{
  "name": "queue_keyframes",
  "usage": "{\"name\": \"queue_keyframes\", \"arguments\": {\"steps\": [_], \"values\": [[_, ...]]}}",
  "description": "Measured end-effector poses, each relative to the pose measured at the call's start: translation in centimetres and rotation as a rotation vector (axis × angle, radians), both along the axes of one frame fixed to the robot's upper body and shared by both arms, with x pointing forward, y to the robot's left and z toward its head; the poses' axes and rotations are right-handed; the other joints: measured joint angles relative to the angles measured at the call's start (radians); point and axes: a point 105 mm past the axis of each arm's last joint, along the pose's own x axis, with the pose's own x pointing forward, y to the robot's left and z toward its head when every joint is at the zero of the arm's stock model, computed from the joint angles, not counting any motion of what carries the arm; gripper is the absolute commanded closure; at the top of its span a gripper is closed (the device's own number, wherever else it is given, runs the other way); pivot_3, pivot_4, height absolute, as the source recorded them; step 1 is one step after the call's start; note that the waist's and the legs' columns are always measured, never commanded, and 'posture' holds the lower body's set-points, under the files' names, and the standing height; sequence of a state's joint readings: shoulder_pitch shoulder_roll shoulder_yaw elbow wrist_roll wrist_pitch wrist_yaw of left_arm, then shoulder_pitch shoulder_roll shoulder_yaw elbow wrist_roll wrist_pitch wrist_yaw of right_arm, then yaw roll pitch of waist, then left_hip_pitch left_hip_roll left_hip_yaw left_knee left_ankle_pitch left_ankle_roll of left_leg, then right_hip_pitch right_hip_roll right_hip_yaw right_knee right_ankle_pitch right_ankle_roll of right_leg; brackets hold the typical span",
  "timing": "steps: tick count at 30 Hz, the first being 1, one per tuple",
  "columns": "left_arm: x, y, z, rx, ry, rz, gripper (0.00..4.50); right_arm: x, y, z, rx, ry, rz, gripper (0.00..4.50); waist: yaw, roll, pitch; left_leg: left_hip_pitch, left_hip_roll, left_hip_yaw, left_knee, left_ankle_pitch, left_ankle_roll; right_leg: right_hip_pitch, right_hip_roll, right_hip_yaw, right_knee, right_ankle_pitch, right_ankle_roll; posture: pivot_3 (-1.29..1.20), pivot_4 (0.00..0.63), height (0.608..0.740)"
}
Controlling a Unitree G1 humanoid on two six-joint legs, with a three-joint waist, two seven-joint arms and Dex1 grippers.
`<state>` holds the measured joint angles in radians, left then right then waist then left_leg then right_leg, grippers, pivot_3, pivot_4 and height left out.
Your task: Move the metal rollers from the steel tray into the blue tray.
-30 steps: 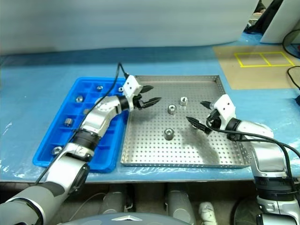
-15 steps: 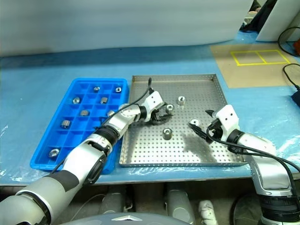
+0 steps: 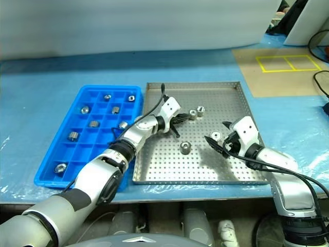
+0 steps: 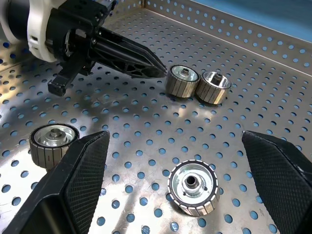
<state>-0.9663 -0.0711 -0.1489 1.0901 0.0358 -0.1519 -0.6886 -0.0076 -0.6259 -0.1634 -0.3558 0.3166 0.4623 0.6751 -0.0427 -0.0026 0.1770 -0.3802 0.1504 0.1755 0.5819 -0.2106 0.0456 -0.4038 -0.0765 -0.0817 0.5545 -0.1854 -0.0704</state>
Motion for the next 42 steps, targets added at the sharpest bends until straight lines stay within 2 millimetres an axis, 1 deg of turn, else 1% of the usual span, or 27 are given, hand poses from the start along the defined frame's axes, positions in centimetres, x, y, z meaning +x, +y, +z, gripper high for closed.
{"name": "queue_keyframes", "arguments": {"steps": [3,4,5,7,10,11,12,14,16,18,20,22,23,29,32,35,37,42], "values": [[-0.2,-0.1,0.2,-0.014,0.014,-0.031,3.90,0.0,0.0,0.0,-0.001,-0.006,0.000,0.00,0.000,0.000,0.000,0.000,0.000,0.000,0.000,0.000,0.000,0.000,0.000,0.000,0.000,0.000,0.000,-0.44,0.150,0.740],[-0.3,-0.1,0.3,-0.020,0.020,-0.040,3.53,0.1,-0.1,0.0,-0.002,-0.005,-0.002,0.00,0.000,0.000,0.000,0.000,0.000,0.000,0.000,0.000,0.000,0.000,0.000,0.000,0.000,0.000,0.000,-0.44,0.150,0.740],[-0.3,-0.1,0.4,-0.023,0.022,-0.045,3.29,0.1,-0.1,-0.1,-0.002,-0.006,-0.003,0.00,0.000,0.000,0.000,0.000,0.000,0.000,0.000,0.000,0.000,0.000,0.000,0.000,0.000,0.000,0.000,-0.44,0.150,0.740],[-0.1,-0.1,0.9,-0.027,0.011,-0.042,2.58,0.1,-0.2,-0.1,-0.002,-0.005,-0.005,0.00,0.001,0.000,0.000,0.000,0.000,0.000,0.000,0.000,0.000,0.000,0.000,0.000,0.000,0.000,0.000,-0.44,0.150,0.740],[0.7,-0.6,2.7,-0.030,-0.036,-0.016,1.54,0.1,-0.1,-0.2,-0.003,-0.002,-0.004,0.00,0.001,0.000,0.000,-0.001,0.000,0.000,0.000,0.000,0.000,0.000,0.000,0.000,0.000,0.000,0.000,-0.44,0.150,0.740],[1.0,-0.9,3.6,-0.031,-0.060,-0.006,1.24,0.1,-0.1,-0.3,-0.003,0.000,0.000,0.00,0.001,0.000,0.000,-0.001,0.000,0.000,0.000,0.000,0.000,0.000,0.000,0.000,0.000,0.000,0.000,-0.44,0.150,0.740],[1.1,-1.2,4.2,-0.032,-0.079,-0.003,1.24,0.1,0.0,-0.3,-0.003,0.001,0.001,0.00,0.000,0.000,0.000,0.000,0.000,0.000,0.000,0.000,0.000,0.000,0.000,0.000,0.000,0.000,0.000,-0.44,0.150,0.740],[1.3,-1.9,4.6,-0.017,-0.100,0.008,1.24,0.1,0.0,-0.4,-0.004,0.000,0.000,0.00,0.000,0.001,-0.001,-0.001,0.000,0.000,0.000,0.000,0.000,0.000,0.000,0.000,0.000,0.000,0.000,-0.45,0.150,0.740],[1.0,-2.7,3.9,0.004,-0.085,0.015,1.24,0.1,0.0,-0.4,-0.004,0.000,0.001,0.00,-0.001,0.001,-0.001,-0.001,0.000,0.000,0.000,0.000,0.000,0.000,0.000,0.000,-0.001,0.000,0.000,-0.46,0.150,0.740],[0.6,-3.2,2.6,0.049,-0.063,0.010,1.24,0.1,0.1,-0.5,-0.002,0.002,0.002,0.00,-0.002,0.001,-0.001,-0.001,0.000,0.000,0.000,0.000,0.000,0.000,0.000,0.000,-0.001,0.000,0.001,-0.48,0.150,0.740],[0.6,-3.0,1.5,0.099,-0.059,0.024,1.24,0.0,0.1,-0.6,-0.001,0.005,-0.005,0.00,-0.003,0.001,-0.001,-0.001,0.000,0.000,0.000,0.000,0.000,0.000,0.000,0.000,-0.001,0.000,0.002,-0.48,0.150,0.740],[0.7,-2.8,1.0,0.128,-0.062,0.038,1.24,-0.2,-0.1,-0.9,-0.002,0.015,-0.012,0.00,-0.005,0.001,-0.001,-0.001,0.000,0.000,0.000,0.000,0.000,-0.001,0.000,0.000,-0.001,0.000,0.004,-0.49,0.150,0.740],[0.8,-2.7,0.8,0.143,-0.068,0.053,1.24,-0.2,-0.1,-1.0,-0.002,0.018,-0.016,0.00,-0.007,0.001,-0.001,-0.001,-0.001,0.000,0.000,0.000,0.000,-0.001,0.000,0.000,-0.001,-0.002,0.007,-0.49,0.150,0.740],[1.3,-2.1,0.1,0.200,-0.088,0.123,1.24,-0.4,0.1,-0.7,-0.005,0.002,-0.015,0.00,-0.022,0.001,-0.001,-0.002,-0.001,0.000,0.001,0.000,0.001,0.000,0.000,0.000,-0.001,-0.002,0.007,-0.49,0.150,0.740],[1.5,-1.9,-0.2,0.223,-0.092,0.145,1.87,-0.4,0.1,-0.7,-0.005,0.000,-0.023,0.00,-0.028,0.001,-0.001,-0.001,-0.001,0.000,0.001,0.000,0.001,0.000,0.000,0.000,-0.002,-0.002,0.008,-0.49,0.150,0.740],[1.5,-1.9,-0.1,0.213,-0.084,0.153,2.85,-0.3,0.1,-0.6,-0.006,-0.004,-0.025,0.00,-0.028,0.002,-0.001,-0.001,-0.001,0.000,0.001,0.000,0.001,0.001,0.000,-0.001,-0.002,-0.003,0.009,-0.49,0.150,0.740],[1.5,-2.0,0.0,0.201,-0.081,0.147,3.37,-0.2,0.1,-0.5,-0.007,-0.009,-0.024,0.00,-0.027,0.002,-0.002,-0.001,-0.001,-0.001,0.001,0.000,0.001,0.002,0.000,-0.001,-0.002,-0.003,0.009,-0.48,0.150,0.740],[1.5,-1.8,0.2,0.137,-0.021,0.145,3.42,-0.1,0.2,-0.4,-0.002,-0.015,-0.023,0.00,-0.029,0.002,-0.002,0.000,-0.001,-0.001,0.004,-0.001,0.002,0.003,0.000,-0.001,-0.002,-0.002,0.010,-0.47,0.150,0.740]]}}
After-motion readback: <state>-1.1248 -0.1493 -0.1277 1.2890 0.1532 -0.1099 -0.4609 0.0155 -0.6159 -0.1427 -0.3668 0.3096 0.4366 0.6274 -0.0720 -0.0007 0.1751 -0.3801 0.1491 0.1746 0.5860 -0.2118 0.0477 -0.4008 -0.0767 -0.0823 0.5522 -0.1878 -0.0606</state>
